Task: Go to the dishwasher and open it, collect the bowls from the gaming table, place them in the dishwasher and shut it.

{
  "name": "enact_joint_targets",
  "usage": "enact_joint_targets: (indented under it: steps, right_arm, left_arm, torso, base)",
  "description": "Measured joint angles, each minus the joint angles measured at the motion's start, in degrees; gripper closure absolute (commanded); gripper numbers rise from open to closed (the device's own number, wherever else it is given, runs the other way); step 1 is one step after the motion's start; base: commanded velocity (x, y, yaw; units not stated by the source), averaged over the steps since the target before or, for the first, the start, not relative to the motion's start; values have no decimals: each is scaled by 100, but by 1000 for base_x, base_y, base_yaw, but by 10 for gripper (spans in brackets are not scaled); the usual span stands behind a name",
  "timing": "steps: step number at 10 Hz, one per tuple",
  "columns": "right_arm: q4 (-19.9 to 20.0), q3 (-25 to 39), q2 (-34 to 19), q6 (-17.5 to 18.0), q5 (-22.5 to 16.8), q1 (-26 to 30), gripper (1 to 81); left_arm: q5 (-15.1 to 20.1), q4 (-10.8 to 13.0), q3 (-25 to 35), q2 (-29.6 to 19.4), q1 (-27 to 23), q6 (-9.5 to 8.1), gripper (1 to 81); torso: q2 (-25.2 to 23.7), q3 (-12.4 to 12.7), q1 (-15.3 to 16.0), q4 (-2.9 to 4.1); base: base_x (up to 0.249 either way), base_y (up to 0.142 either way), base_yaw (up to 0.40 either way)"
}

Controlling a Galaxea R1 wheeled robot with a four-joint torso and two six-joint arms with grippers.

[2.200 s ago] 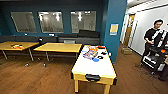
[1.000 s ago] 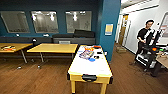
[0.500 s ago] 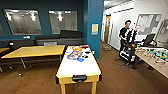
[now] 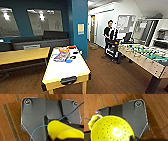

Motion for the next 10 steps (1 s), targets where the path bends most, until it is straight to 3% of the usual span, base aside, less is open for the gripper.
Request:
enact_joint_targets:
  steps: [10]
  right_arm:
    - [9, -28, -82, 2, 83, -50, 811]
  left_arm:
    - [-5, 0, -18, 45, 2, -1, 811]
  torso:
    - [0, 0, 0, 0]
  base:
    - [0, 0, -394]
